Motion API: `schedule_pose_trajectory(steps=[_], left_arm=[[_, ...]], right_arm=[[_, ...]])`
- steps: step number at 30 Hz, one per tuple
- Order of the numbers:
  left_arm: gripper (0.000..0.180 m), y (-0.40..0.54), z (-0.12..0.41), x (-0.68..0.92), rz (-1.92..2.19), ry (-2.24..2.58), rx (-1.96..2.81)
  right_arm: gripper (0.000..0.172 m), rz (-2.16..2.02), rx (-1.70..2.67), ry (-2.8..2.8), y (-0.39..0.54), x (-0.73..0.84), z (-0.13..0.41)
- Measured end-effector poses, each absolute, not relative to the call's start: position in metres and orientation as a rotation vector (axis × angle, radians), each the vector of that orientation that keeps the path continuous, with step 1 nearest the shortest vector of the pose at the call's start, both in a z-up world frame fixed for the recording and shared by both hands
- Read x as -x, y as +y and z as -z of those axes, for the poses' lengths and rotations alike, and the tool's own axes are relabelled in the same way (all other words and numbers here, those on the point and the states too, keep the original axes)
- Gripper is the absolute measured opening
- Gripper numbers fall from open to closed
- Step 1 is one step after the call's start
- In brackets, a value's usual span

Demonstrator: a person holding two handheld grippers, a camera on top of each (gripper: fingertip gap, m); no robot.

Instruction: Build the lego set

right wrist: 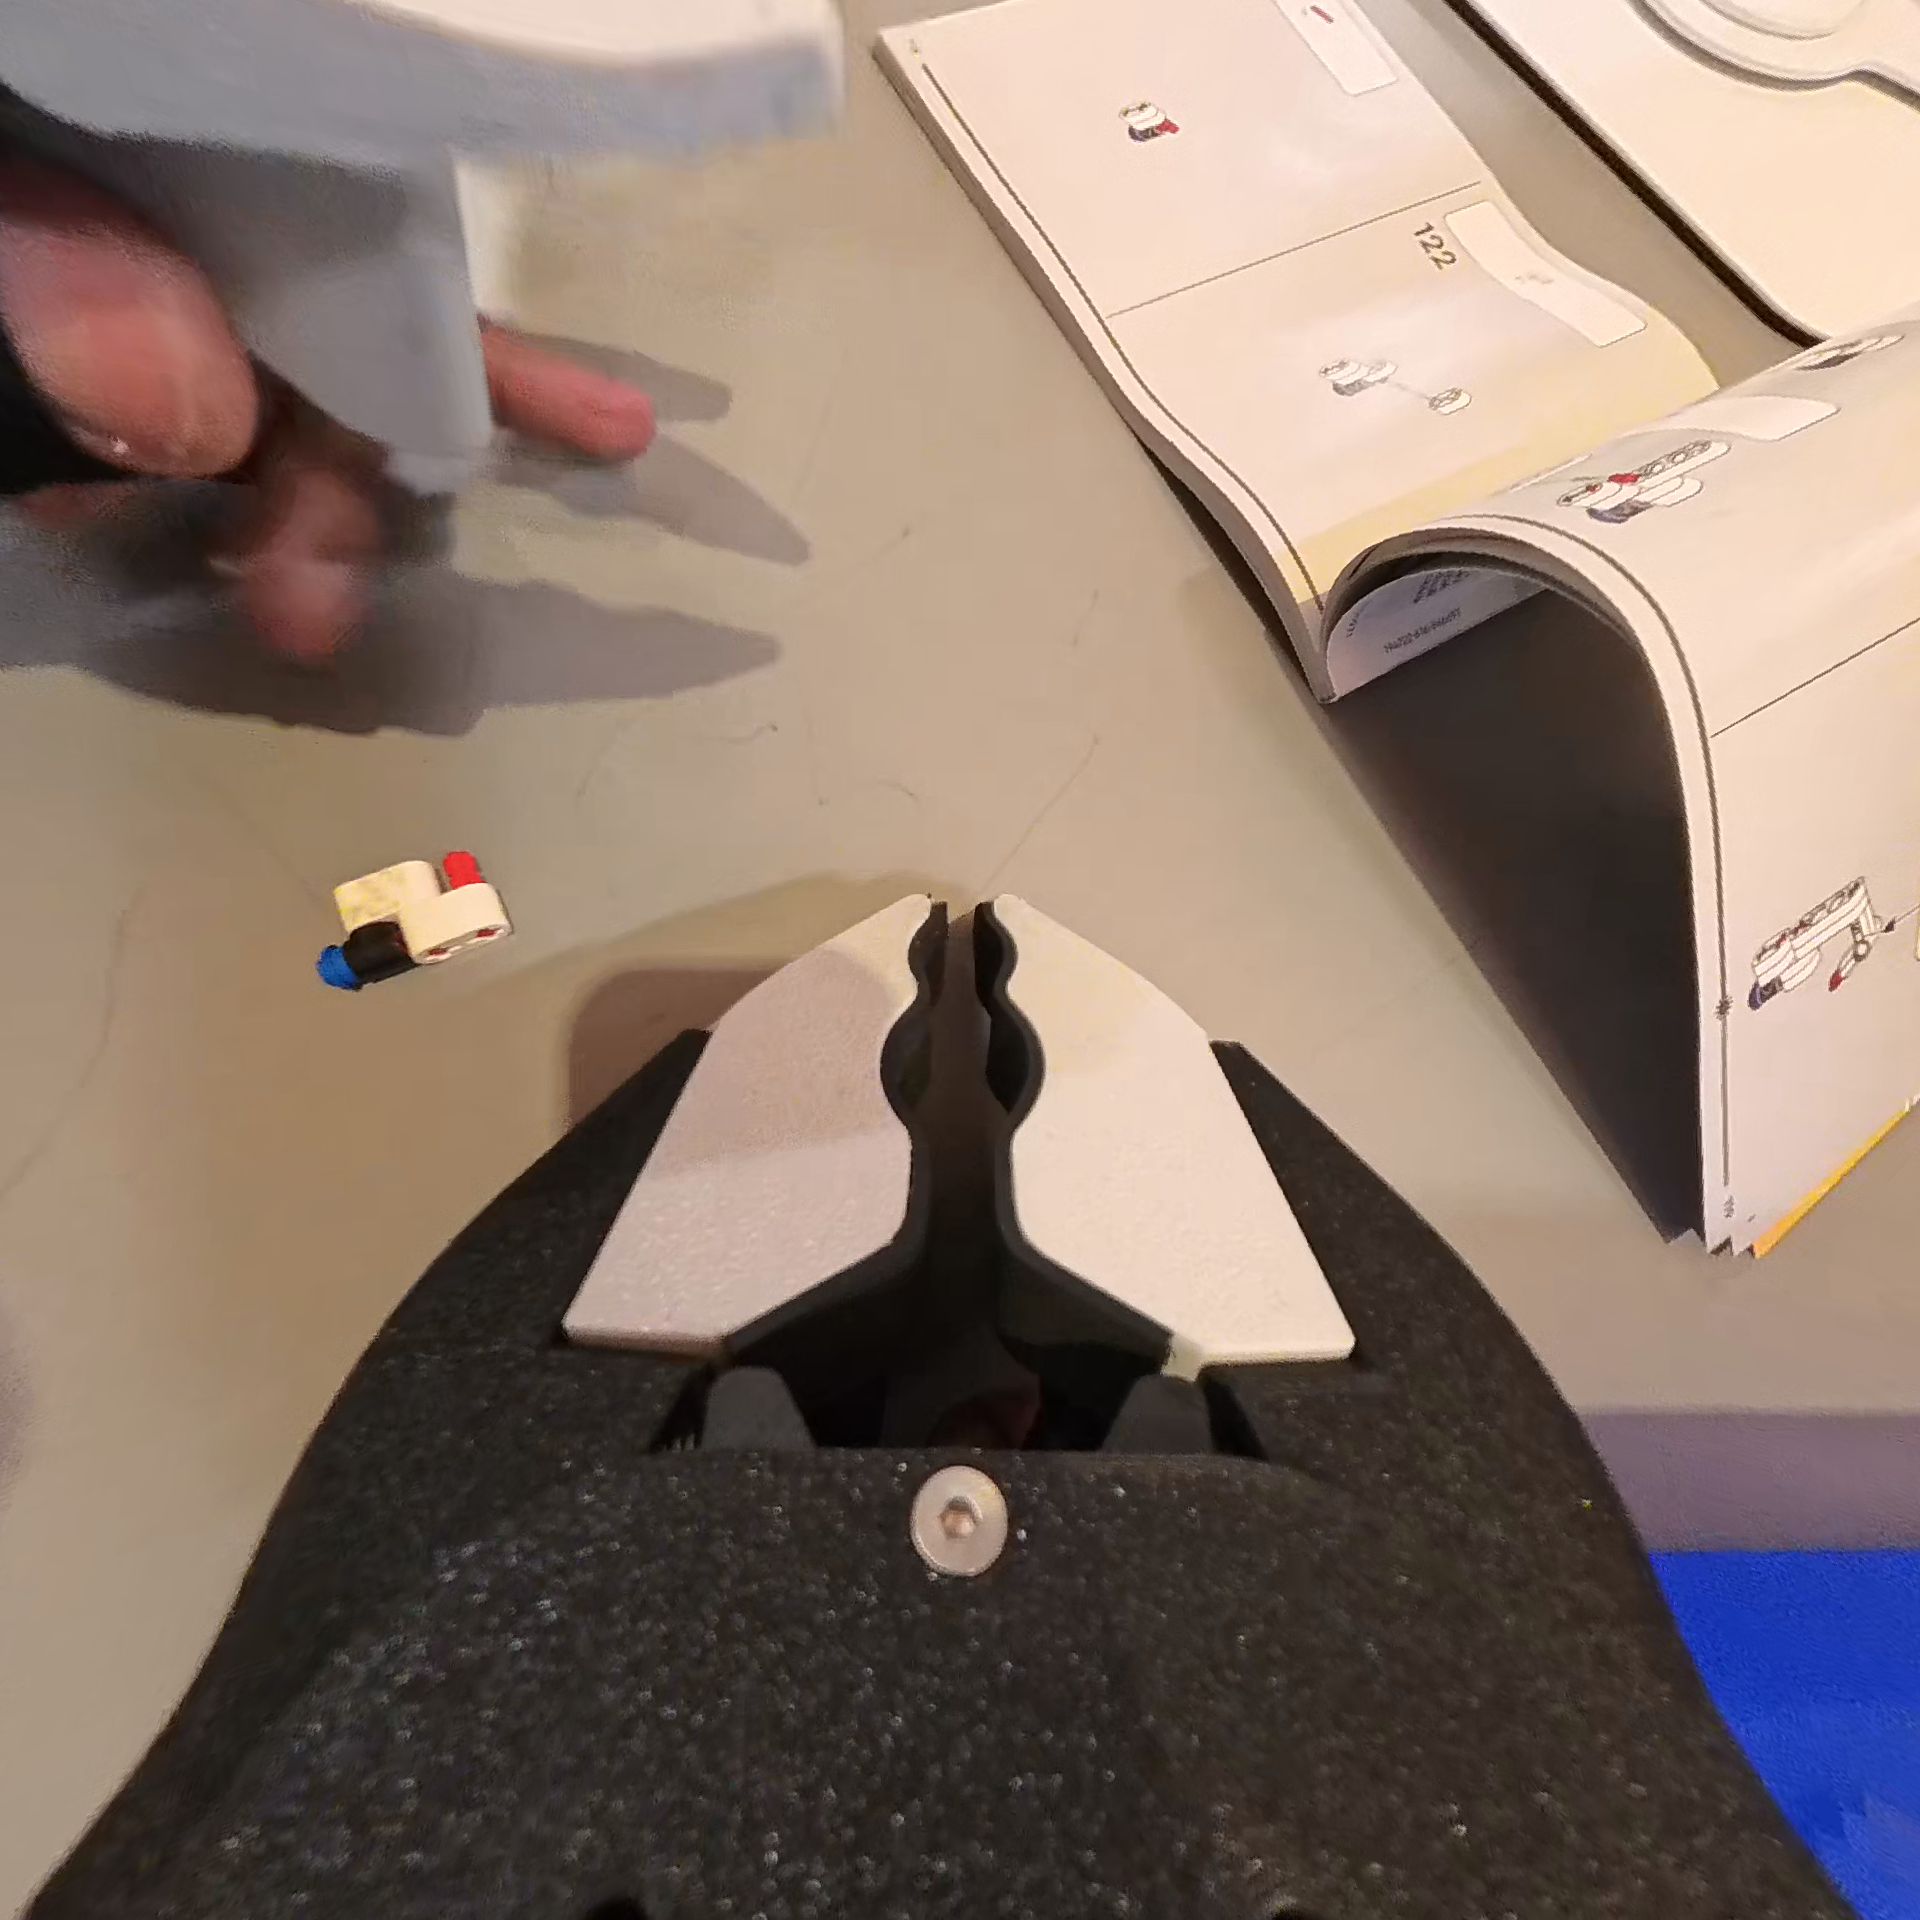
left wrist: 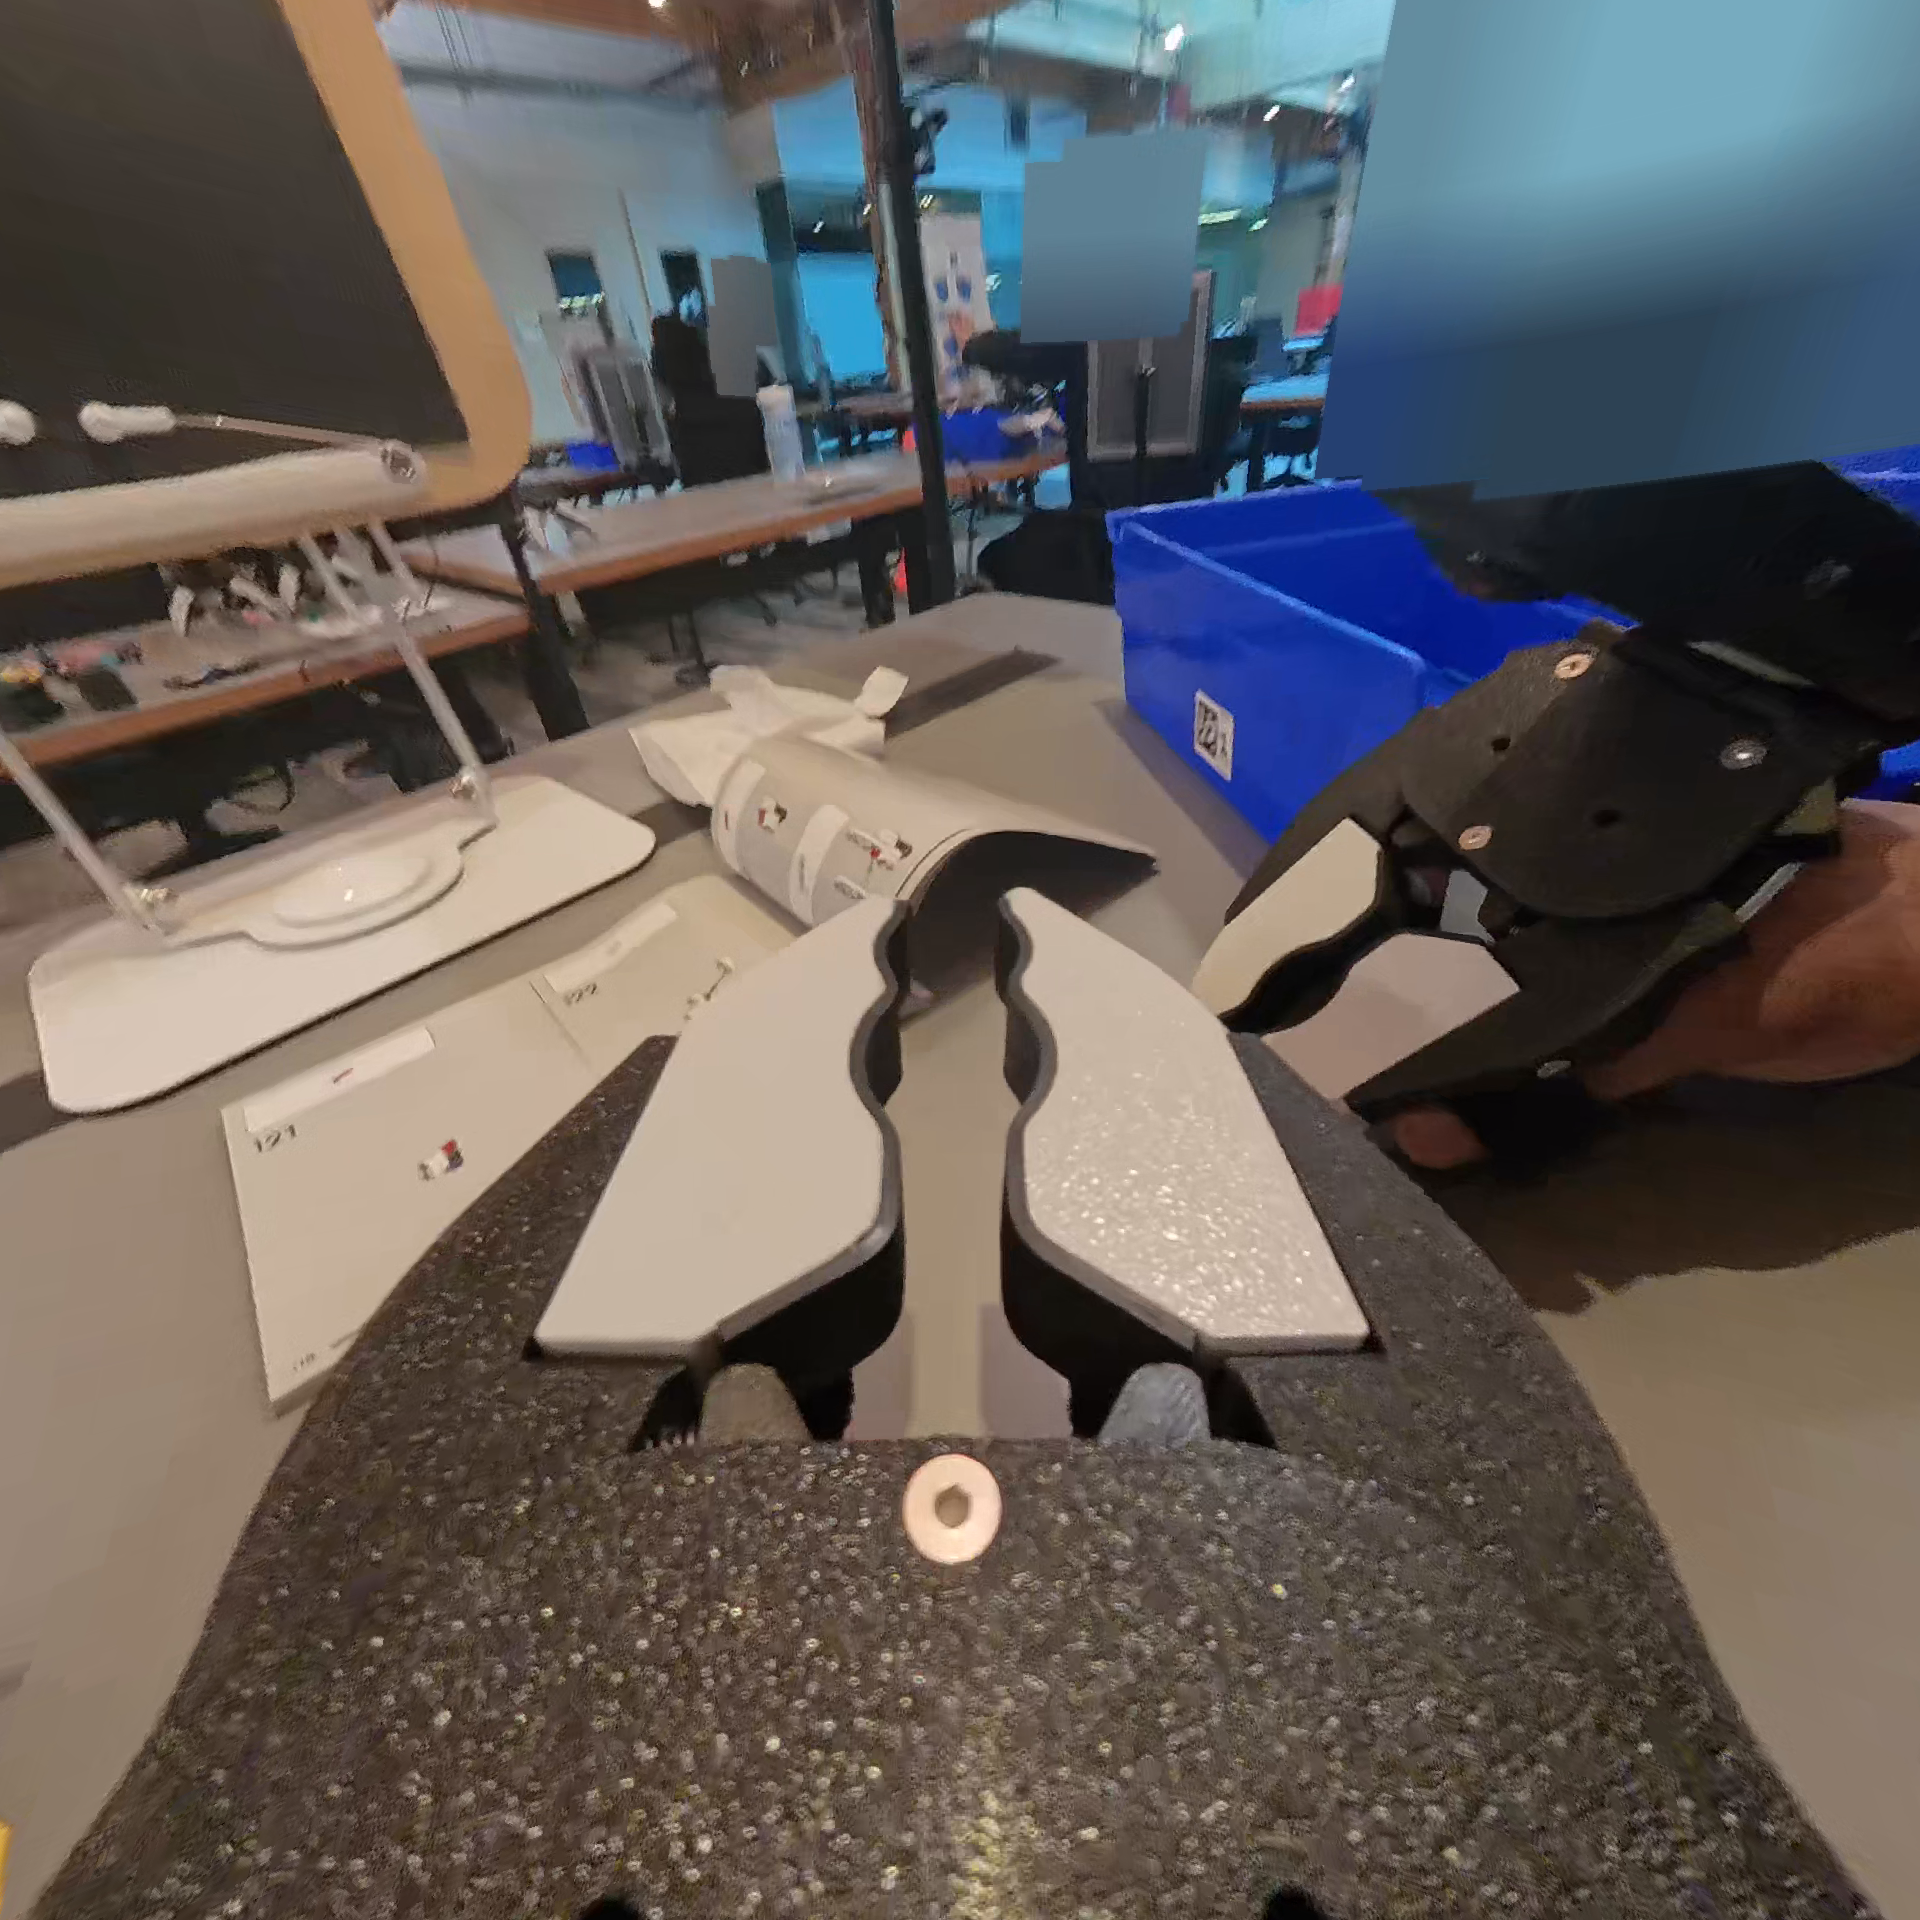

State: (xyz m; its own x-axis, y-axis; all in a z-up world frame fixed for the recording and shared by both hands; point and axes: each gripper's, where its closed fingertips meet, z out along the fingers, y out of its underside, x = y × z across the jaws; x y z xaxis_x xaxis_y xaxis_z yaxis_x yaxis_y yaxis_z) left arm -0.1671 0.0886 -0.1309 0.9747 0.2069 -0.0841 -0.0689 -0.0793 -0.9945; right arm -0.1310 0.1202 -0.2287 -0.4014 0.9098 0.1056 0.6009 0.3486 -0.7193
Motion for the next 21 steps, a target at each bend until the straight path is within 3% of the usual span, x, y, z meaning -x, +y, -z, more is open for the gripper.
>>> schedule_pose_trajectory(steps=[4, 9, 21], left_arm=[[0.011, 0.092, 0.133, 0.166, -0.21, -0.094, 1.639], [0.026, 0.093, 0.144, 0.171, -0.297, -0.088, 1.702], [0.029, 0.096, 0.17, 0.159, -0.229, -0.091, 1.891]], right_arm=[[0.005, -0.833, 1.32, -2.122, 0.12, 0.131, 0.229], [0.007, -0.853, 1.325, -2.119, 0.12, 0.13, 0.228], [0.01, -0.906, 1.312, -2.098, 0.119, 0.127, 0.223]])
